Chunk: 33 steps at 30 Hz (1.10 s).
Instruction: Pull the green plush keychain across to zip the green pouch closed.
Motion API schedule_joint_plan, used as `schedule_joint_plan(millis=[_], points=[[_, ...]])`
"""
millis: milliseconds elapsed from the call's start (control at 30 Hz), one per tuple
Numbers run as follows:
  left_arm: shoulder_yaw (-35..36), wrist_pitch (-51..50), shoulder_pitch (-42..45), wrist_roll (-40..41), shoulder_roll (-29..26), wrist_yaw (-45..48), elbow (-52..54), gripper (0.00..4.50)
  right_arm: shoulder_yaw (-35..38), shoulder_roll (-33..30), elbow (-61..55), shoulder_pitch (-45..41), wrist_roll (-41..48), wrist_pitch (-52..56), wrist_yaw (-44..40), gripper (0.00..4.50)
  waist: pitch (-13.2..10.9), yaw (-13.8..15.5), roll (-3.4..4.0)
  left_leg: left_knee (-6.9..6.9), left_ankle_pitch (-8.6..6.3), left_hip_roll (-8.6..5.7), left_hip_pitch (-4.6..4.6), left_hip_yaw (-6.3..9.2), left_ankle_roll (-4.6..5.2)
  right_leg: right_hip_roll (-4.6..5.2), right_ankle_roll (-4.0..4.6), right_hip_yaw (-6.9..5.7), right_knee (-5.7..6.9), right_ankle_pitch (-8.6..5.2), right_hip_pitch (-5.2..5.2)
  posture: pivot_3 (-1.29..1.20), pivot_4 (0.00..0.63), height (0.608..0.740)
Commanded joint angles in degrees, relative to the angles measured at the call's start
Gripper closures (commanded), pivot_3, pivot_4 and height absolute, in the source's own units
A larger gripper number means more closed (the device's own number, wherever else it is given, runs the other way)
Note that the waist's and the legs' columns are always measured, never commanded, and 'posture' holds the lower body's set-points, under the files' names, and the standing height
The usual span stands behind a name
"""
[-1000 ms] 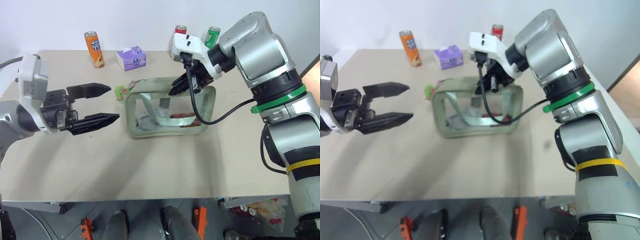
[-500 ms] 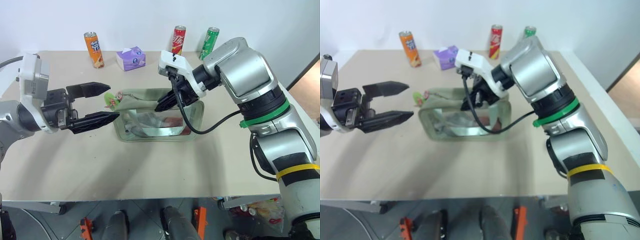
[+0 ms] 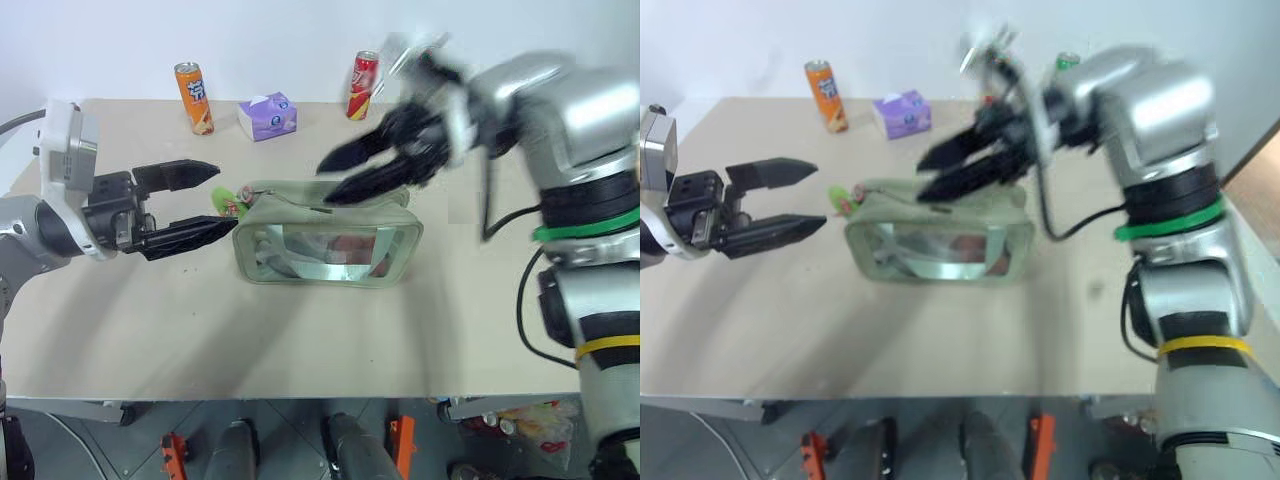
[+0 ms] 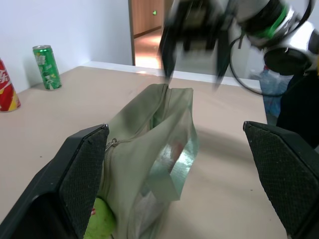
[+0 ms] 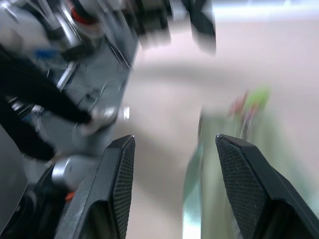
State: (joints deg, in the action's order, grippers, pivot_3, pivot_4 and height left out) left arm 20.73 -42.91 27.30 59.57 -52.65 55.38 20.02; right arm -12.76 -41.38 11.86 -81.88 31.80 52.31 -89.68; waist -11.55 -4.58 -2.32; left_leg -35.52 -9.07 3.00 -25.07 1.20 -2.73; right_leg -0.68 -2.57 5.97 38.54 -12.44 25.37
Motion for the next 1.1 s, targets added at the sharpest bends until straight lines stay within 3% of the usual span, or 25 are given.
schedule_joint_plan(millis=[33,100,233,333,633,1000,1100], points=[[1.66,-0.01,-0.65,0.35,-0.33,-0.43,0.01,0.00,2.81,-4.21,-0.09,0.55,5.02,-3.39,-2.82,1.83,0.00,0.00,0.01,0.00,0.00,0.00,0.01,0.00,0.00,0.00,0.12,0.00,0.00,-0.07,0.00,0.00,0.150,0.740],[2.47,-0.14,-2.06,0.17,-0.67,-0.40,-0.04,0.00,2.54,-7.82,-0.89,3.50,4.37,-8.04,-2.82,1.83,0.00,0.00,0.00,-0.02,0.00,0.00,0.02,-0.02,0.00,0.00,0.17,0.02,0.01,-0.09,0.00,0.00,0.150,0.740],[2.77,1.04,-6.57,-2.83,-2.16,0.96,0.29,0.00,-0.02,-13.30,-1.22,12.63,-7.55,-23.31,-1.40,1.83,0.00,0.01,0.00,-0.06,0.00,-0.01,0.03,-0.07,0.00,0.02,0.17,0.06,0.00,-0.09,-0.01,0.00,0.150,0.740],[2.52,2.46,-9.84,-5.65,-3.02,2.13,0.82,0.00,0.43,-15.64,-1.64,19.28,-12.41,-28.69,1.30,1.83,-0.08,-0.04,0.13,-0.04,0.00,-0.01,0.06,-0.13,0.00,0.03,0.16,0.09,0.00,-0.09,0.02,0.00,0.150,0.740],[3.64,3.16,-10.78,-7.07,-3.39,3.68,-0.32,0.00,6.06,-15.32,-7.80,29.46,-10.98,-26.61,5.56,1.83,-0.13,-0.03,0.21,-0.05,0.00,-0.01,0.05,-0.16,0.00,0.02,0.16,0.16,0.07,-0.07,0.07,0.00,0.150,0.740],[6.38,1.99,-13.44,-6.14,-3.75,3.67,0.70,0.00,6.27,-13.42,-7.90,29.96,-11.41,-24.10,7.66,1.83,-0.12,0.01,0.20,-0.11,0.01,-0.02,0.06,-0.16,0.00,0.03,0.16,0.16,0.07,-0.07,0.03,0.00,0.150,0.740],[6.73,1.98,-13.70,-6.09,-3.51,3.19,0.75,0.00,5.85,-13.31,-7.73,30.06,-11.88,-24.18,7.55,2.65,-0.13,0.01,0.20,-0.11,0.01,-0.02,0.05,-0.17,0.00,0.04,0.16,0.17,0.06,-0.07,0.03,0.00,0.150,0.740]])
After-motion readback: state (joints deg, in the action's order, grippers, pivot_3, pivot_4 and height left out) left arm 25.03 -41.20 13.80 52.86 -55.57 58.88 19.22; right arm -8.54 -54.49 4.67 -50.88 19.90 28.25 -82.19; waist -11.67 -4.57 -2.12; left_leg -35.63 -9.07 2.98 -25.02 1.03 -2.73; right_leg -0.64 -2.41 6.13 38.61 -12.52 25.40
